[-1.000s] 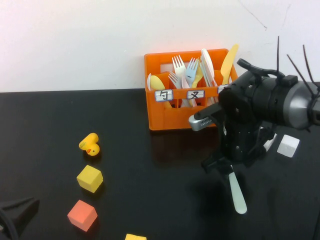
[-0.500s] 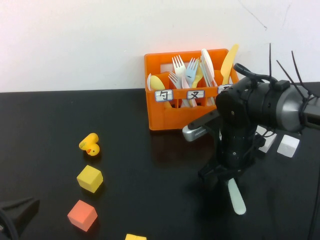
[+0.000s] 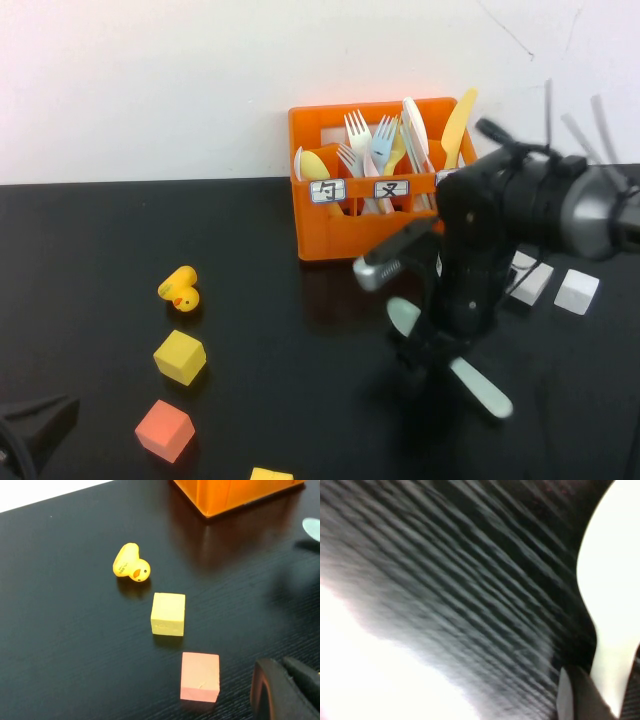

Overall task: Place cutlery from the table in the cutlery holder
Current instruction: Pick up the spoon, then place the spoon on the box

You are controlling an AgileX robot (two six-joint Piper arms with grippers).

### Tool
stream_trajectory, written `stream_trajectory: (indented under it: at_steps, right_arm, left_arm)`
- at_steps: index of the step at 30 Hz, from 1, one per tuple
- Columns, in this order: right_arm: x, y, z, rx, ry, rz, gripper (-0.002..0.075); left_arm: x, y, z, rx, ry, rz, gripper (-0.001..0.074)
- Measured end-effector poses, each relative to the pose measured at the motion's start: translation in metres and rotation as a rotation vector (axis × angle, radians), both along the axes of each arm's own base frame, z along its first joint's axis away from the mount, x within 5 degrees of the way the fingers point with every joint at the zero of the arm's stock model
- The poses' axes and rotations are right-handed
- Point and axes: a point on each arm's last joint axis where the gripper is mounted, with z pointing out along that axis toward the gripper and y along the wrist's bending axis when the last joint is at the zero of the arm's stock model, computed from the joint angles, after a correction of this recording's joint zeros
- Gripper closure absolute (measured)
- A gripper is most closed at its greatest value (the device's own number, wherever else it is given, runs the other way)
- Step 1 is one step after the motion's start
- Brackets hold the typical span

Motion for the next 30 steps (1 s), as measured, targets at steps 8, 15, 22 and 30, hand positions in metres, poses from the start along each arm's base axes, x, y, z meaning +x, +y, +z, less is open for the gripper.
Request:
stream_trajectory:
  at_steps: [8,15,22,30]
  right_arm:
    - [-0.005,0.007,0.097,0.341,-0.329,0.025,0.0592]
    - [0.007,0.011,0.162,0.625,-0.783,-0.005,0.0592]
    - [0.035,0.023,0.166,0.808,-1.114,-0.047,0.0592]
    - [0.061,0.038,0.118,0.832,-1.194,-0.066,0.0592]
  left_arm:
    - [0.0,0.0,0.0,0.0,0.0,0.0,0.0736]
    - [0.0,-0.001,0.001,-0.008,-0.012,-0.006,0.0736]
    - [0.0,-0.001,0.001,-0.006,-0.015,-0.006,0.0736]
    - [0.0,-0.001,0.001,-0.006,-0.015,-0.006,0.0736]
